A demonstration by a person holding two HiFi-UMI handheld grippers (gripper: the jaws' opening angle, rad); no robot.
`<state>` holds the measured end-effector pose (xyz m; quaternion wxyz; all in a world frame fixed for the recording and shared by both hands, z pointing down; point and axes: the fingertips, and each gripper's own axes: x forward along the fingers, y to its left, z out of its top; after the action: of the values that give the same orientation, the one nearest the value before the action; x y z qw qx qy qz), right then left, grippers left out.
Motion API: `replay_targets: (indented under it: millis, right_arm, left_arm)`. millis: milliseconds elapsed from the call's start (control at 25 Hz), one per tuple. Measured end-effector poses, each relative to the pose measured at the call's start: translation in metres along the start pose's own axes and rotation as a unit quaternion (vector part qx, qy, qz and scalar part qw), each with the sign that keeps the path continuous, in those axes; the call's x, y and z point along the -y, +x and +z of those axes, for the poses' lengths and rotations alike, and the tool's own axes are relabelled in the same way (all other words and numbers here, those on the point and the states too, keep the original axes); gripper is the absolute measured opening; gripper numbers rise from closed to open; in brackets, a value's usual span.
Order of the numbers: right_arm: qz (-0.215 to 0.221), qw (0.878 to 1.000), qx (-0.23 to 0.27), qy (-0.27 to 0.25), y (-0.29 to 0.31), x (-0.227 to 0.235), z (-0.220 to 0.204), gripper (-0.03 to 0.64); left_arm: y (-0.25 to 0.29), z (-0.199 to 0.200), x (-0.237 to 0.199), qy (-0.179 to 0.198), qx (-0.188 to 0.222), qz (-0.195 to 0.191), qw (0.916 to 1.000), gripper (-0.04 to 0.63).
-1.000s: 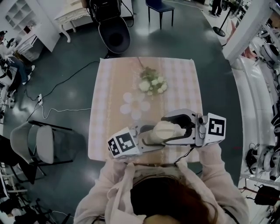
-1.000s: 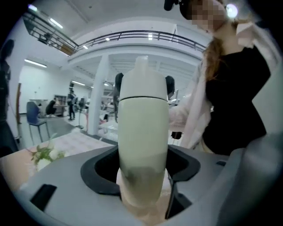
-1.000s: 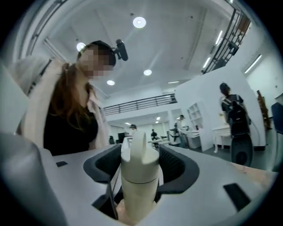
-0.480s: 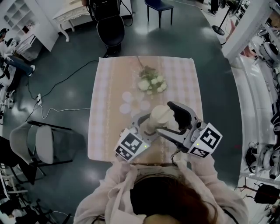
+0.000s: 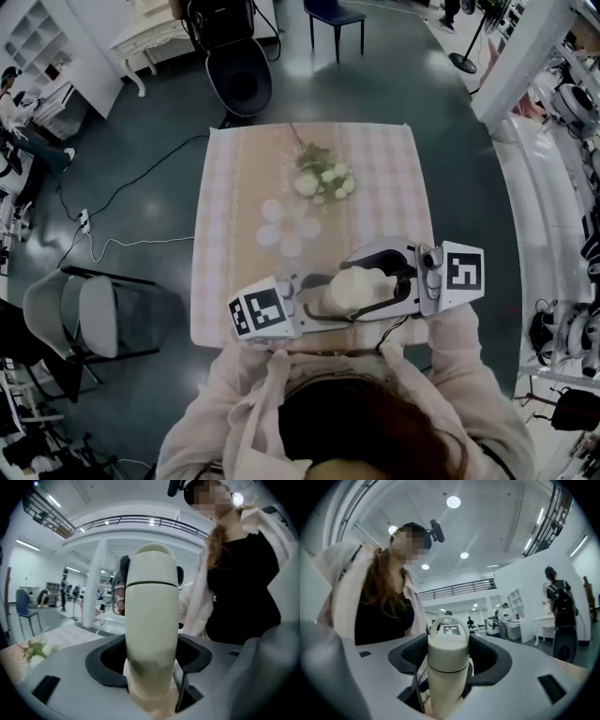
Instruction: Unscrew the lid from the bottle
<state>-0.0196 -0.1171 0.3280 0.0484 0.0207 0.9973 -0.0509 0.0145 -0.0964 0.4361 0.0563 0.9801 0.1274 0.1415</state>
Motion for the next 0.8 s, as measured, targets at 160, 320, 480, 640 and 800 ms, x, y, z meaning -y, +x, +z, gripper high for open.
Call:
replay_targets:
  millis: [160, 320, 480, 640, 800]
  right_arm:
    - [0.027, 0.999, 0.025, -0.002, 0.0, -0.005, 0.004, 0.296]
    - [-0.123, 0.99, 0.067, 0.032, -0.014, 0.025, 0.005, 0.393]
    - [-0.254, 0.963, 0.07, 0.057, -0.011, 0.046, 0.0, 0.367]
    - [-0.309, 0.95, 0.033, 0.029, -0.01, 0.054, -0.006, 0.291]
    - [-0.177, 0.983, 0.036, 0.019, -0.008, 0.032, -0.005, 0.289]
  left_arm:
    - [0.002, 0.0, 0.006, 0.002, 0.007, -0.013, 0.9999, 0.313]
    - [-0.008, -0.001, -0.029, -0.025, 0.023, 0.118, 0.9924, 0.313]
    - [-0.018, -0.007, -0.061, -0.032, 0.008, 0.238, 0.9707, 0.313]
    - [-0.015, -0.008, -0.061, -0.021, -0.007, 0.235, 0.9718, 0.313]
    - [-0.008, -0.006, -0.035, -0.012, -0.009, 0.119, 0.9928, 0.313]
